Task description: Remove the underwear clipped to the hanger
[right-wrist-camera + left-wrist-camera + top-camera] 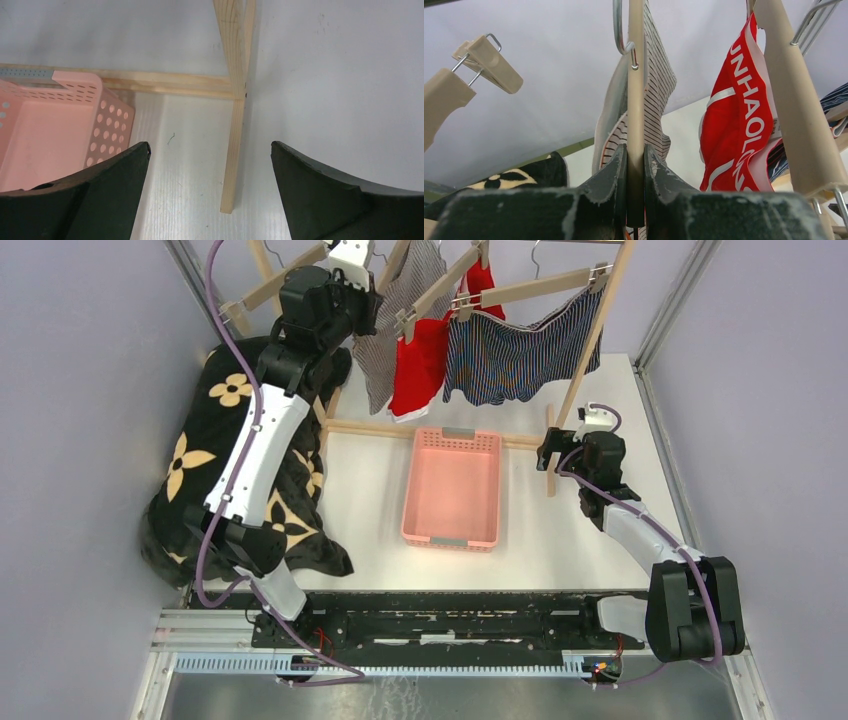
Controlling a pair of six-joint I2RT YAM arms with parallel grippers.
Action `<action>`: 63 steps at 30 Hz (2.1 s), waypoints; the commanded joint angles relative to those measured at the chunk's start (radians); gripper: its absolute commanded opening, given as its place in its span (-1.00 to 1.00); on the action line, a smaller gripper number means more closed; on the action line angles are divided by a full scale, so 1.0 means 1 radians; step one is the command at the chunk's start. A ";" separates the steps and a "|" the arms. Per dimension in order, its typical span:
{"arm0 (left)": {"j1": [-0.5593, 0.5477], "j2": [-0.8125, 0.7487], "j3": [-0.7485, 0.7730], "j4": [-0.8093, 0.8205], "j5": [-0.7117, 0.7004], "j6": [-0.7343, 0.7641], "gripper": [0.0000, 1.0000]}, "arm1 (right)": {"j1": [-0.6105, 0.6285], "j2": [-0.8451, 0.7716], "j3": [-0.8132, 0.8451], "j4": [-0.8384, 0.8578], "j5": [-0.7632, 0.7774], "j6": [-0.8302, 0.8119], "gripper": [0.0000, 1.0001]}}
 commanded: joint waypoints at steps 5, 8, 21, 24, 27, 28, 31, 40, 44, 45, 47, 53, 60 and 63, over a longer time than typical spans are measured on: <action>0.004 -0.074 -0.053 0.137 -0.009 0.049 -0.95 | 0.012 -0.013 0.014 0.041 0.009 -0.016 1.00; 0.003 -0.117 -0.124 0.236 -0.034 0.049 -0.95 | 0.013 -0.009 0.014 0.041 0.009 -0.018 1.00; 0.005 -0.205 -0.197 0.364 -0.112 0.108 -0.95 | 0.019 0.002 0.018 0.043 0.013 -0.025 1.00; 0.006 -0.241 -0.271 0.353 -0.128 0.103 -0.95 | 0.020 0.002 0.023 0.035 0.014 -0.023 1.00; 0.005 -0.301 -0.361 0.352 -0.152 0.091 -0.95 | 0.021 0.001 0.029 0.028 0.013 -0.023 1.00; 0.006 -0.321 -0.397 0.360 -0.158 0.087 -0.95 | 0.023 0.003 0.029 0.028 0.013 -0.021 1.00; 0.005 -0.380 -0.481 0.374 -0.170 0.073 -0.95 | 0.024 0.007 0.033 0.025 0.013 -0.017 1.00; 0.003 -0.582 -0.817 0.336 -0.196 -0.018 -0.95 | 0.033 0.006 0.049 0.016 -0.023 -0.009 1.00; -0.005 -0.688 -0.981 0.306 -0.243 -0.088 -0.95 | 0.039 0.008 0.078 0.005 -0.068 0.009 1.00; -0.016 -0.707 -1.011 0.291 -0.262 -0.103 -0.95 | 0.042 0.009 0.091 -0.002 -0.077 0.009 1.00; -0.039 -0.737 -1.057 0.256 -0.270 -0.150 -0.95 | 0.049 0.008 0.109 -0.013 -0.090 0.010 1.00; -0.055 -0.812 -1.152 0.112 -0.051 -0.268 -0.95 | 0.065 0.011 0.155 -0.016 -0.159 0.027 1.00; -0.057 -1.039 -1.211 0.051 0.194 -0.321 -0.95 | 0.079 0.034 0.228 0.004 -0.313 0.073 1.00; -0.059 -1.066 -1.143 -0.073 0.284 -0.298 -0.95 | 0.090 0.058 0.285 0.005 -0.434 0.090 1.00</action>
